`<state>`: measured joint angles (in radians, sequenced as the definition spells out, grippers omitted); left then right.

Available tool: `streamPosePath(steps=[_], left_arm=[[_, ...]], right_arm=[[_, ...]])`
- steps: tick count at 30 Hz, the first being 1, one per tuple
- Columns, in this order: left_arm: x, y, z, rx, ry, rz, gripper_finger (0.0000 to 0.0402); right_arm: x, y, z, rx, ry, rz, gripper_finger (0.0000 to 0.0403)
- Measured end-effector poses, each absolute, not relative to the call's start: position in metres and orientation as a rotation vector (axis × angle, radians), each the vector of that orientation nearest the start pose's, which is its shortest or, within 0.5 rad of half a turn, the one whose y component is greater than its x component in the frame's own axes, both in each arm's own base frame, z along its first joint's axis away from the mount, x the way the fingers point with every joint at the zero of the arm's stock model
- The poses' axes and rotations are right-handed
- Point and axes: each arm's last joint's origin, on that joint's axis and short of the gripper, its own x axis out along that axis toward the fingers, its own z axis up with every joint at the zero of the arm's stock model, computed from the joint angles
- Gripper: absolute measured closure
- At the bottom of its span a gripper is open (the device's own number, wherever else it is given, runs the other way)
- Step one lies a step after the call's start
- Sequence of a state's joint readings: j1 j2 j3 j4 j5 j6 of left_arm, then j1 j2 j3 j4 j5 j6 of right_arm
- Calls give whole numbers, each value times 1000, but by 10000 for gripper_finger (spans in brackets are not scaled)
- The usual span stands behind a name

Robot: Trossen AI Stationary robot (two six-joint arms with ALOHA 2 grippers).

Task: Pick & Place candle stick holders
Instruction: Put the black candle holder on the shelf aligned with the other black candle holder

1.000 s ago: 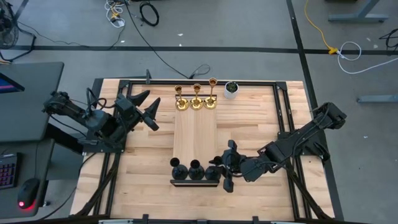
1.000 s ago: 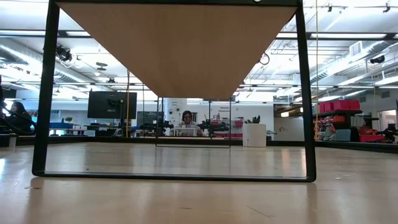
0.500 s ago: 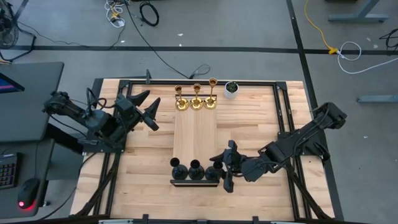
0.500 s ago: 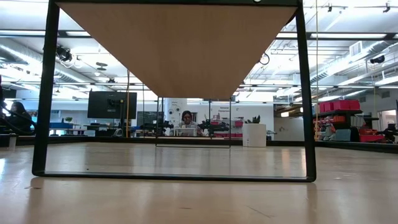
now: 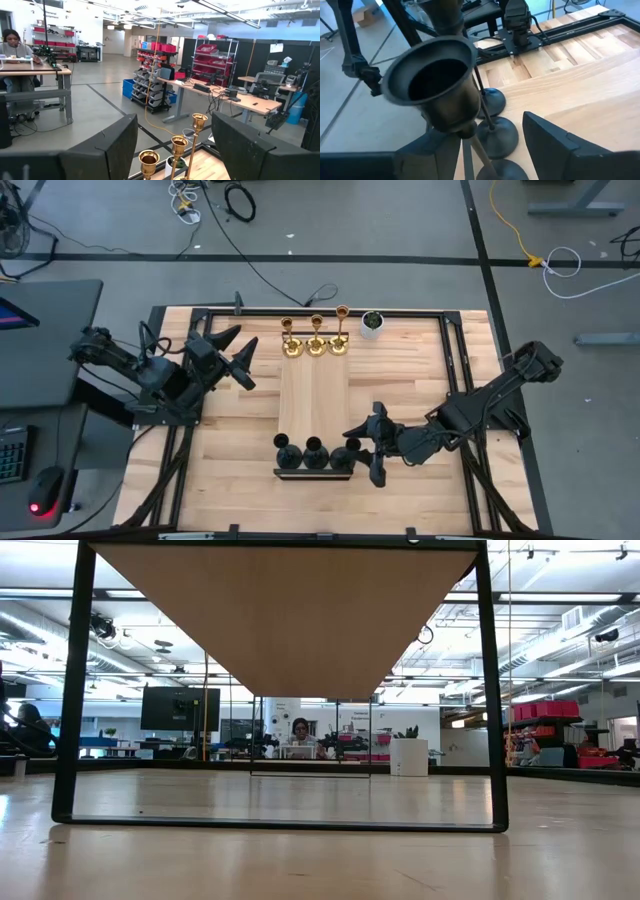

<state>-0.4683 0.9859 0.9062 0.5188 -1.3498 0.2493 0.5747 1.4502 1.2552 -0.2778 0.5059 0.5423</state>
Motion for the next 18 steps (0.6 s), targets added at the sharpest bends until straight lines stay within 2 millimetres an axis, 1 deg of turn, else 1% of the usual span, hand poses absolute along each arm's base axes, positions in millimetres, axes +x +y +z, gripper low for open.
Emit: streamPosePath(steps=[5, 10, 18], left_arm=[[183, -61, 395, -126, -168, 890, 149], [183, -61, 395, -125, -167, 890, 149], [183, -61, 395, -125, -167, 890, 149]], right_arm=[[273, 159, 333, 280, 463, -66, 199], [269, 157, 329, 295, 512, -94, 196], [270, 157, 330, 316, 499, -94, 186]])
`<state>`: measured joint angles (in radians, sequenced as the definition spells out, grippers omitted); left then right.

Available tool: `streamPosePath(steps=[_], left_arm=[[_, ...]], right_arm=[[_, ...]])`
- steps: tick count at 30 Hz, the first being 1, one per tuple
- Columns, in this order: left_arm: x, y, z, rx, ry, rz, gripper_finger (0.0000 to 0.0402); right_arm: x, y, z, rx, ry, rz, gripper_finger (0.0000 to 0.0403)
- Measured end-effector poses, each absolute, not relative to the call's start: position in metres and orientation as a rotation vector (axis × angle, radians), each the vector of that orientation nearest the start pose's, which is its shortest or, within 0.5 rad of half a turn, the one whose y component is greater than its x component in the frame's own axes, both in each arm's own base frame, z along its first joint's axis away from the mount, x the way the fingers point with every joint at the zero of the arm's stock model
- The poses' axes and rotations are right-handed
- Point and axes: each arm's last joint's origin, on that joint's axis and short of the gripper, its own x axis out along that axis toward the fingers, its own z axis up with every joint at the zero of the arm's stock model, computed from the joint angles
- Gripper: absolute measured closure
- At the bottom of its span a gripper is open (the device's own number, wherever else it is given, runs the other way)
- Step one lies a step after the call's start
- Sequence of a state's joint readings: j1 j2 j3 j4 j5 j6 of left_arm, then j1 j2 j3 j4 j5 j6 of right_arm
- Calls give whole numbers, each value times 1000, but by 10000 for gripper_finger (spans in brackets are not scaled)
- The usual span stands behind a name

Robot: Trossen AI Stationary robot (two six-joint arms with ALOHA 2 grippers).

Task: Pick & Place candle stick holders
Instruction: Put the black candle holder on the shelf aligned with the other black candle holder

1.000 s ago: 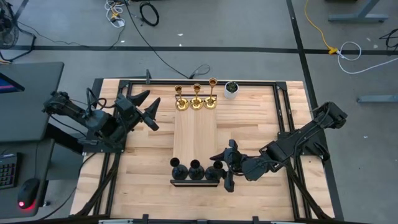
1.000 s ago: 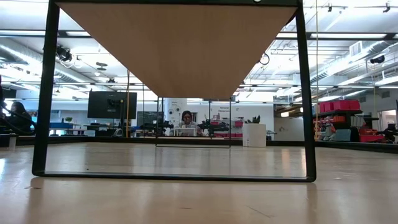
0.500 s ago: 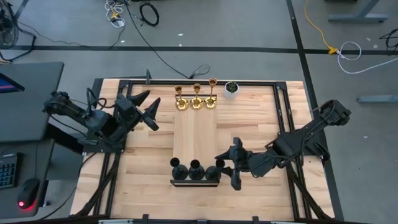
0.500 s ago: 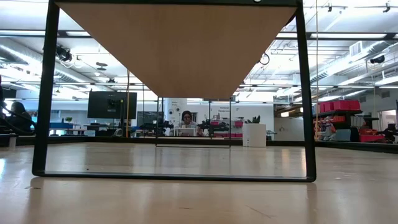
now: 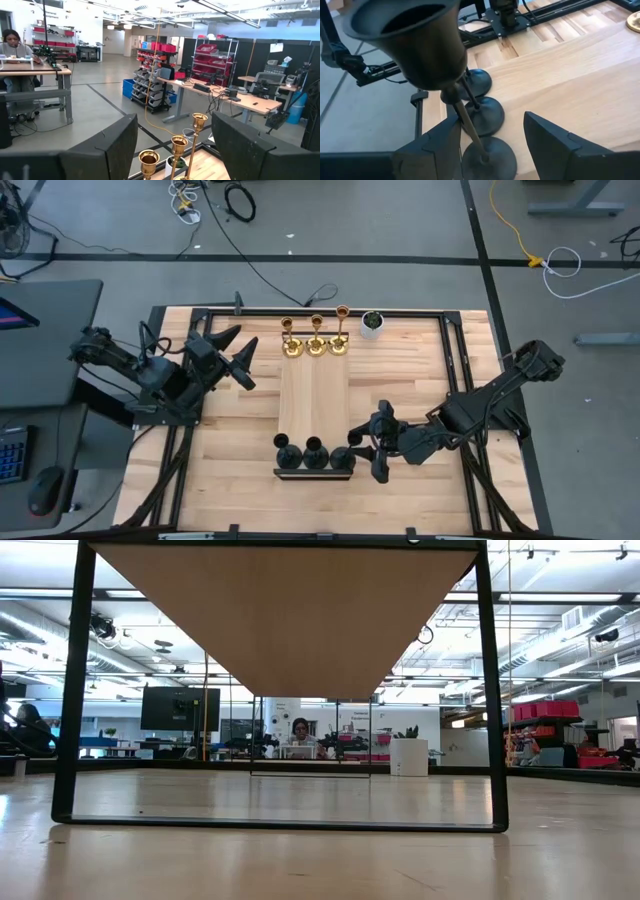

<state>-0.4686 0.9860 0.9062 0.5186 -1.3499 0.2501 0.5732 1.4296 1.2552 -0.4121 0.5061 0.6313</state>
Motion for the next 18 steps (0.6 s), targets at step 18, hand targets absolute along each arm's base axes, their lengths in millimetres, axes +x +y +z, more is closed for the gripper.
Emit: streamPosePath(steps=[18], left_arm=[[183, -61, 395, -125, -167, 890, 149]], right_arm=[[271, 156, 328, 355, 532, -75, 185]])
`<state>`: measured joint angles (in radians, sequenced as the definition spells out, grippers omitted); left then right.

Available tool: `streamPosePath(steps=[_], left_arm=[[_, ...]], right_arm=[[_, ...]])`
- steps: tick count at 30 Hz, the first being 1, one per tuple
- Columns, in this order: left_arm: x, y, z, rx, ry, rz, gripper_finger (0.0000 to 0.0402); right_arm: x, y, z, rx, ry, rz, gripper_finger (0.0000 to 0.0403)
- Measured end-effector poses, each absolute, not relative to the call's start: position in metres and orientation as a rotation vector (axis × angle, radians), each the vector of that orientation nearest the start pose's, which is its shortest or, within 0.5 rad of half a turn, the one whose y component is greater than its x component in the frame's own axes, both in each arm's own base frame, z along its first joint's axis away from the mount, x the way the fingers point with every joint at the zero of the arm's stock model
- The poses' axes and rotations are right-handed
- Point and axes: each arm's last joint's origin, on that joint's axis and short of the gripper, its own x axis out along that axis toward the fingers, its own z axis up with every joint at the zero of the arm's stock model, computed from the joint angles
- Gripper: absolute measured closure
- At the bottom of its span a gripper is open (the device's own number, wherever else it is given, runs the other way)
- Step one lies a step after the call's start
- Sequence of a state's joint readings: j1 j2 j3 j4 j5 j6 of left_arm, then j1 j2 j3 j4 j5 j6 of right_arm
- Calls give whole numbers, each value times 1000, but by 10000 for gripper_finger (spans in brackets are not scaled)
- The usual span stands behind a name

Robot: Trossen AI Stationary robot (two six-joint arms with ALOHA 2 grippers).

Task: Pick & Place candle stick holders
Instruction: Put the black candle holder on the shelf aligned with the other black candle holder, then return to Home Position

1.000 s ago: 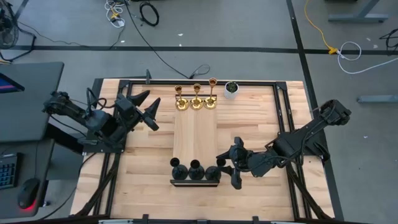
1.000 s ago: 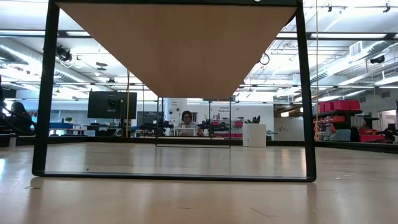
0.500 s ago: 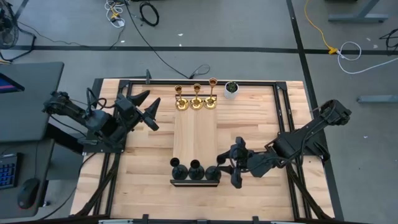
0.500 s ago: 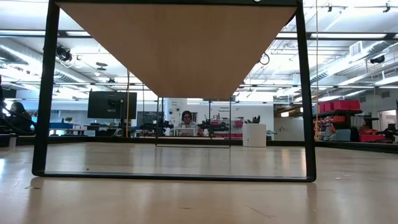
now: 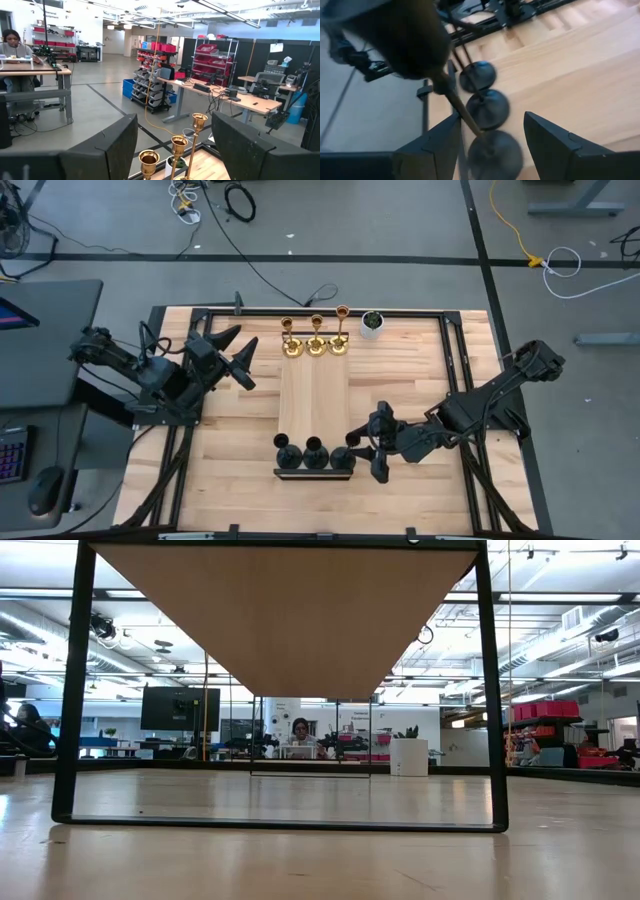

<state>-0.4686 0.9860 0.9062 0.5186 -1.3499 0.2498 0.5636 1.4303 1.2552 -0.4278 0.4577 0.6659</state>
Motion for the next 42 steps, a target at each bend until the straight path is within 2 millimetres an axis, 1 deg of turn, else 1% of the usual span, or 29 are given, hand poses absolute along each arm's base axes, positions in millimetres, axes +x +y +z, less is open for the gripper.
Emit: streamPosePath(steps=[8, 12, 18, 20, 23, 25, 28, 30, 32, 36, 38, 40, 42], left_arm=[[183, -61, 395, -125, -167, 890, 149], [183, -61, 395, -125, -168, 890, 149], [183, -61, 395, -125, -168, 890, 149], [183, -60, 395, -122, -165, 895, 149], [181, -59, 394, -110, -135, 953, 149], [181, -61, 393, -86, -111, 960, 149], [182, -59, 388, -51, -87, 952, 149], [183, -58, 383, -7, -57, 927, 149], [181, -55, 377, 41, -11, 914, 149], [167, -45, 365, 5, 30, 928, 149], [158, -41, 354, -19, 50, 938, 149], [150, -40, 338, -36, 61, 958, 149], [145, -40, 318, -35, 54, 997, 149]], right_arm=[[269, 158, 326, 385, 586, -9, 185], [266, 157, 321, 392, 664, 2, 185], [257, 150, 310, 344, 793, -77, 185], [253, 144, 306, 301, 859, -110, 185], [245, 130, 306, 254, 878, -235, 185], [236, 119, 310, 213, 856, -303, 185], [220, 100, 316, 202, 783, -359, 185], [204, 87, 318, 206, 719, -377, 185], [187, 74, 316, 218, 653, -386, 185], [150, 53, 305, 284, 498, -363, 185], [135, 45, 294, 314, 434, -338, 185], [124, 40, 282, 328, 380, -311, 185], [115, 36, 267, 315, 341, -306, 185]])
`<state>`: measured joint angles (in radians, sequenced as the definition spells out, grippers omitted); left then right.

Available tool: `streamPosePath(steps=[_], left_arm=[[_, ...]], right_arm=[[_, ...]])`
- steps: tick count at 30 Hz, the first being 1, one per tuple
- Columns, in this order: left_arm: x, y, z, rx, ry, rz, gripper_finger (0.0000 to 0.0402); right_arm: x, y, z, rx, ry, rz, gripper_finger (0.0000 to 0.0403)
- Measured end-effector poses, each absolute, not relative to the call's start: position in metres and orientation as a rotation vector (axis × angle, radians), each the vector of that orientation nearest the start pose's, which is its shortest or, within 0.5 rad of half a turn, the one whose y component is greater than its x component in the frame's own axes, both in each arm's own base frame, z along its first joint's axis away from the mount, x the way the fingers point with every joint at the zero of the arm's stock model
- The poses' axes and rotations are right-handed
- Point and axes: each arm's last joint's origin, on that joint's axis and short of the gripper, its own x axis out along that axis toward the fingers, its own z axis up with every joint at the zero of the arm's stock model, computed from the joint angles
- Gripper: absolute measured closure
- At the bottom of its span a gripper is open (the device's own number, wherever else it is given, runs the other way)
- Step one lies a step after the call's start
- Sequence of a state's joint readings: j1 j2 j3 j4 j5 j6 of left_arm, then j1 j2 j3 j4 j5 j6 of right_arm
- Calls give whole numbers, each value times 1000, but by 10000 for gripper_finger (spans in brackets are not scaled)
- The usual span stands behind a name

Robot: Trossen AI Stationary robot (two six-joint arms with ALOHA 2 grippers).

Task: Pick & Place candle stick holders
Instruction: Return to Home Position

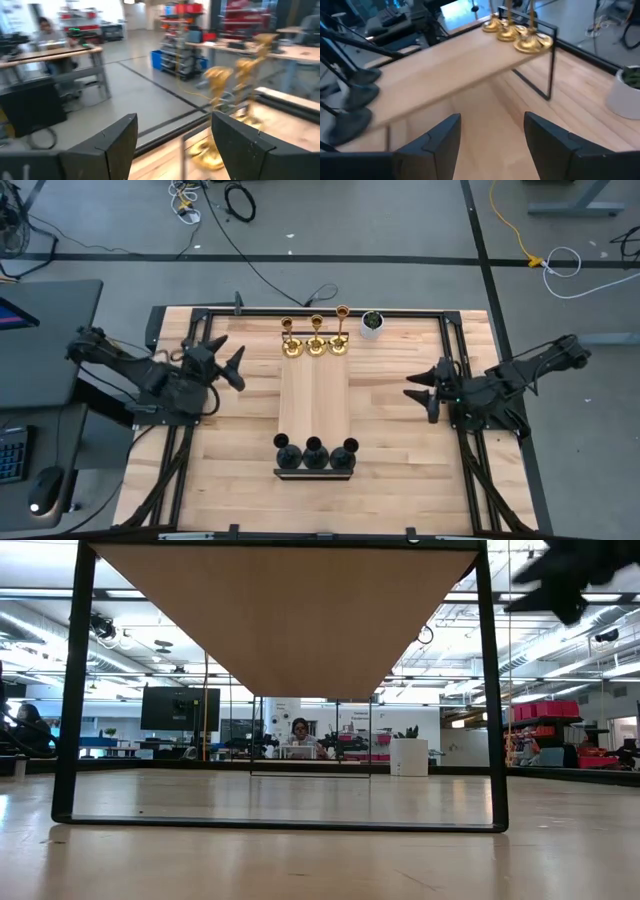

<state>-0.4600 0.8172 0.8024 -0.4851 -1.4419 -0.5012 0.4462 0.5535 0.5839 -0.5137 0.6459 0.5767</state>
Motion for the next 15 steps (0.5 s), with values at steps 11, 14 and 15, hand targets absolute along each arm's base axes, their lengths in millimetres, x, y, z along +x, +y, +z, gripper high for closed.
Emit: streamPosePath(steps=[11, 14, 15], left_arm=[[136, -46, 216, -58, 83, 938, 149], [130, -47, 194, -108, 67, 914, 149], [128, -48, 188, -111, 74, 896, 149]], right_arm=[[87, 24, 202, 271, 263, -191, 185], [90, 26, 204, 278, 146, -158, 185], [91, 26, 206, 259, 121, -140, 185]])
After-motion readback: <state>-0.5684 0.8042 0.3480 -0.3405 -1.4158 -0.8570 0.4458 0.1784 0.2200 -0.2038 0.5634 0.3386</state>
